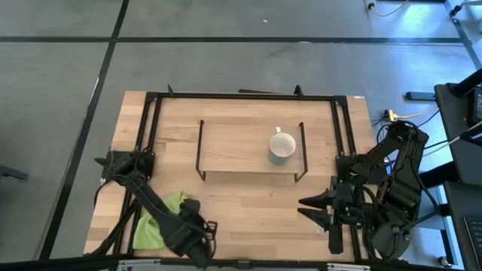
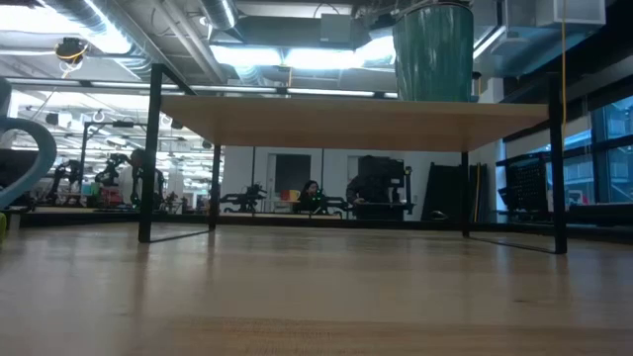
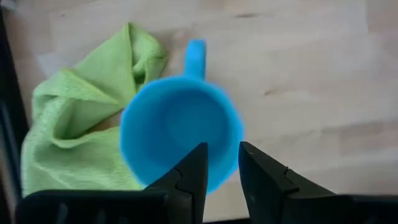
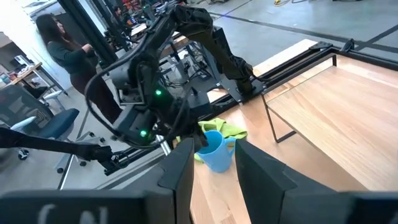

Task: Stack small to large cups/mugs on shelf
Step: Put the blue mug on the shelf

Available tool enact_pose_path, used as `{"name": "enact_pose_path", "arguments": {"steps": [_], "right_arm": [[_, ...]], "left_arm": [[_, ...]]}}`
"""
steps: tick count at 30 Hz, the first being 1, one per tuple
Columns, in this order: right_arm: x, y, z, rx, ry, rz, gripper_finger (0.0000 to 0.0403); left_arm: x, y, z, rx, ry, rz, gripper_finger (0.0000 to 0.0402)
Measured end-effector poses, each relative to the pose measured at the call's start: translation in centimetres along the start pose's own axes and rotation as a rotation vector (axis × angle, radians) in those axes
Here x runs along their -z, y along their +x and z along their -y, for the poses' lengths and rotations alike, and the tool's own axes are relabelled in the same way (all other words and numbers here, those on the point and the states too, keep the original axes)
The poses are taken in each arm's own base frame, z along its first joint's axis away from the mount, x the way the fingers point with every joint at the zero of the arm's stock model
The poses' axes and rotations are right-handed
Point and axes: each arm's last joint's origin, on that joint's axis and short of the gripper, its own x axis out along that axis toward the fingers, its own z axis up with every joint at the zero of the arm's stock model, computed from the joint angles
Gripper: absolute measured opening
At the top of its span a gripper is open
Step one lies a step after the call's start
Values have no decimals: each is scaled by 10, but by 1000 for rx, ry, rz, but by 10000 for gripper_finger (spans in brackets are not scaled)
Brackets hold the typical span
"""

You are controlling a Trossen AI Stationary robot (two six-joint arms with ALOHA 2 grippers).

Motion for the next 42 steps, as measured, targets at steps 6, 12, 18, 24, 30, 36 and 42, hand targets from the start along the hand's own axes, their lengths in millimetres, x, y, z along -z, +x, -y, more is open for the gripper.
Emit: {"name": "enact_pose_path", "arguments": {"steps": [6,12,18,24,30,36,42], "right_arm": [[0,0,0,-2,0,-6,120],[0,1,0,2,11,-5,120],[1,3,4,24,49,-9,120],[1,3,4,24,68,-16,120],[2,1,3,9,77,-29,120],[3,2,0,-13,99,-44,120],[7,4,-1,2,128,-41,120]], "left_arm": [[26,-6,-20,23,302,5,83],[46,-12,-37,56,464,12,83],[63,-25,-50,176,597,86,83],[73,-26,-55,223,865,147,83],[69,-23,-50,168,1164,130,83],[59,-9,-43,88,1327,176,83],[63,2,-39,106,1386,116,83]]}}
